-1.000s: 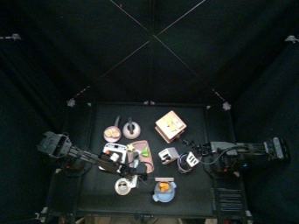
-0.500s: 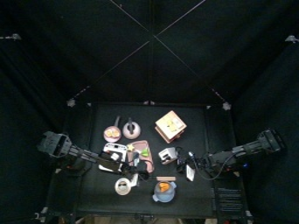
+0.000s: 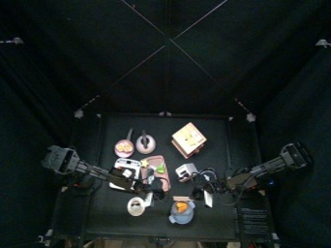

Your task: Grab cleaver with other hand

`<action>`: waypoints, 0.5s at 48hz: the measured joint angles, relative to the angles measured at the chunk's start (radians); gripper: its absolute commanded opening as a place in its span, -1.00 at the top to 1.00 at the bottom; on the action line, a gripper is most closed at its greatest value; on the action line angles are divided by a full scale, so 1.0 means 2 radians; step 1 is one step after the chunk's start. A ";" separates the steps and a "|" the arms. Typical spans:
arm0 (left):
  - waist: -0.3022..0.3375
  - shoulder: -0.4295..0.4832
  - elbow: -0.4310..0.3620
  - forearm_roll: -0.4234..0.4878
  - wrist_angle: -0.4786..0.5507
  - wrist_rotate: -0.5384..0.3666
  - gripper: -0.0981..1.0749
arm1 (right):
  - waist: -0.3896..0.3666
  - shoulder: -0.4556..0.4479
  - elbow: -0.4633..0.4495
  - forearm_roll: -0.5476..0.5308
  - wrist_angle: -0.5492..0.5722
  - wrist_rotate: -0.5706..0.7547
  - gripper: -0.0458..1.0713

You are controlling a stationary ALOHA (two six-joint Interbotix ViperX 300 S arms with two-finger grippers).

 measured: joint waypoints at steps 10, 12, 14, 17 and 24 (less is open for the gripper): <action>0.000 0.000 -0.001 0.001 0.000 0.000 0.07 | 0.006 0.008 0.010 0.003 -0.011 0.001 -0.10; 0.000 0.000 -0.001 0.000 0.000 0.000 0.07 | 0.008 0.008 0.012 0.004 -0.011 0.001 -0.11; 0.000 0.000 0.000 0.001 -0.001 0.001 0.07 | 0.009 0.008 0.015 0.005 -0.011 0.000 -0.12; 0.000 0.000 0.002 0.001 -0.003 0.001 0.07 | 0.010 0.008 0.017 0.006 -0.011 0.000 -0.13; 0.000 0.000 0.005 0.001 -0.012 0.000 0.07 | 0.009 0.007 0.017 0.007 -0.011 0.000 -0.15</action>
